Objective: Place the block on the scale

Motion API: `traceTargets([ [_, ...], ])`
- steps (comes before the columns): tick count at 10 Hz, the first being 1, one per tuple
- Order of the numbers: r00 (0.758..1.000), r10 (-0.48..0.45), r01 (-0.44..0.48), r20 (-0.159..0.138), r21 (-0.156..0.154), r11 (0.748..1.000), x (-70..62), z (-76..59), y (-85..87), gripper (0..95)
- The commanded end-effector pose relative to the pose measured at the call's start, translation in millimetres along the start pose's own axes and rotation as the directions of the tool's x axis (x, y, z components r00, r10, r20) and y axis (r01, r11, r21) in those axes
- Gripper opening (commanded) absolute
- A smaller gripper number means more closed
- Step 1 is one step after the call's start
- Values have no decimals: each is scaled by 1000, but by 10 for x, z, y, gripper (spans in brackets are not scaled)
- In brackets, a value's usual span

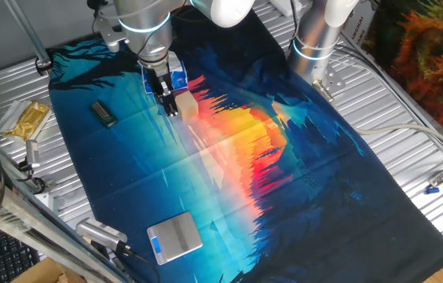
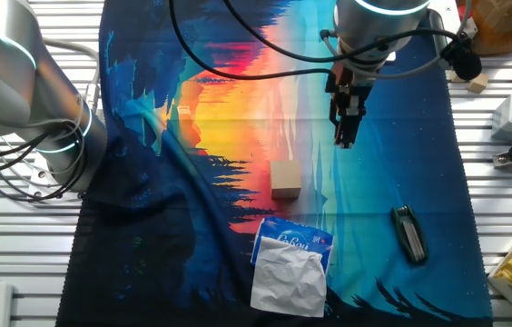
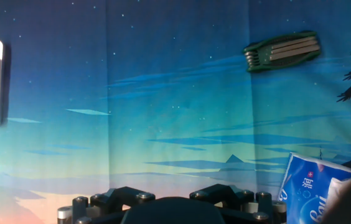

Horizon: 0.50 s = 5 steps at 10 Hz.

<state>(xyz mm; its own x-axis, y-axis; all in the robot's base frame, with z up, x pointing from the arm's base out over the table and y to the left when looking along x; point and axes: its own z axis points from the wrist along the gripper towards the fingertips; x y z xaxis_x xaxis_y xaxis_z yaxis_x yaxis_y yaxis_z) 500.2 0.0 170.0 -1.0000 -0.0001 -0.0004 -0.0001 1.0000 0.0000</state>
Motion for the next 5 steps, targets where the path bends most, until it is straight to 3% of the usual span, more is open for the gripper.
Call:
traceTargets([
  [1,937,-343,343,61,7,939,2,0,0,0],
  [2,948,-310,315,74,-69,947,2,-2,-1,0],
  [3,950,-292,307,107,-174,936,2,-2,-1,0],
  [4,987,-117,152,111,-403,902,3,-2,0,0],
  [5,993,-76,110,93,-447,888,1,-8,-2,0],
])
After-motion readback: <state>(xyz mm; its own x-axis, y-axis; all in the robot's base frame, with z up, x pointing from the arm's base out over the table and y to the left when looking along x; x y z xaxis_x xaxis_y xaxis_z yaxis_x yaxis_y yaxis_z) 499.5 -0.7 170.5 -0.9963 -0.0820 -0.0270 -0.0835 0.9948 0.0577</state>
